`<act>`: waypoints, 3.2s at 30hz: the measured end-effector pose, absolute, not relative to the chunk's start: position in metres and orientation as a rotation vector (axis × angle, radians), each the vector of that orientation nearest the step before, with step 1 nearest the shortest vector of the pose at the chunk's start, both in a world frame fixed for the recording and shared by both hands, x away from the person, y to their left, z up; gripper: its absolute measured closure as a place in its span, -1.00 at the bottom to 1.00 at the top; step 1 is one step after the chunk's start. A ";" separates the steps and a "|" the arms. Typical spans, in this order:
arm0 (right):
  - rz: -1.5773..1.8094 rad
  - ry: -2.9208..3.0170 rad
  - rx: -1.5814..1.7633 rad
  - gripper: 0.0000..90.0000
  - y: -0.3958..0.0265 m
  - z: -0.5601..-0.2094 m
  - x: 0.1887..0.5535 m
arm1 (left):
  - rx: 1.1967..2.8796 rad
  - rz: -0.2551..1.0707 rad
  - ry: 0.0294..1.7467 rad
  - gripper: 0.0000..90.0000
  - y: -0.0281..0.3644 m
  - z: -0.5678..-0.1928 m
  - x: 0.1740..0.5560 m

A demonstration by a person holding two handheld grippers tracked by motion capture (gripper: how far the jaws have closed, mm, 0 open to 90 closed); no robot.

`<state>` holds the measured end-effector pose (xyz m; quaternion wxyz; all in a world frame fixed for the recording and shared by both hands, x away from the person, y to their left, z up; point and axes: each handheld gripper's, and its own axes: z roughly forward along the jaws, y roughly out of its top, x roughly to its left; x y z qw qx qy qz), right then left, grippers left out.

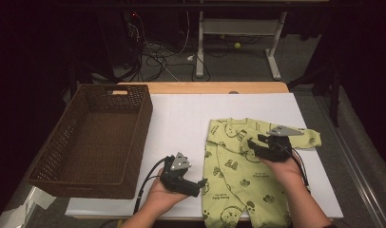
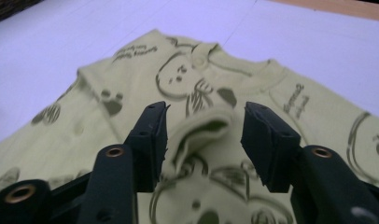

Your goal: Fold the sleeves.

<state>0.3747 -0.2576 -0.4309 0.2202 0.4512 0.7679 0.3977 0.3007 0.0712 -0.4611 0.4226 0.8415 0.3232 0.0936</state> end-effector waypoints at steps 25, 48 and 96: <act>0.939 2.070 1.344 0.37 -0.280 -0.442 0.406 | 2.103 0.212 0.802 -1.00 0.073 -0.461 0.299; 0.808 1.783 1.639 -0.17 -0.442 -0.454 0.379 | 2.025 0.164 0.838 -1.00 0.081 -0.463 0.303; 0.941 1.915 1.167 0.73 -0.318 -0.395 0.363 | 2.055 0.146 0.791 -1.00 0.075 -0.464 0.304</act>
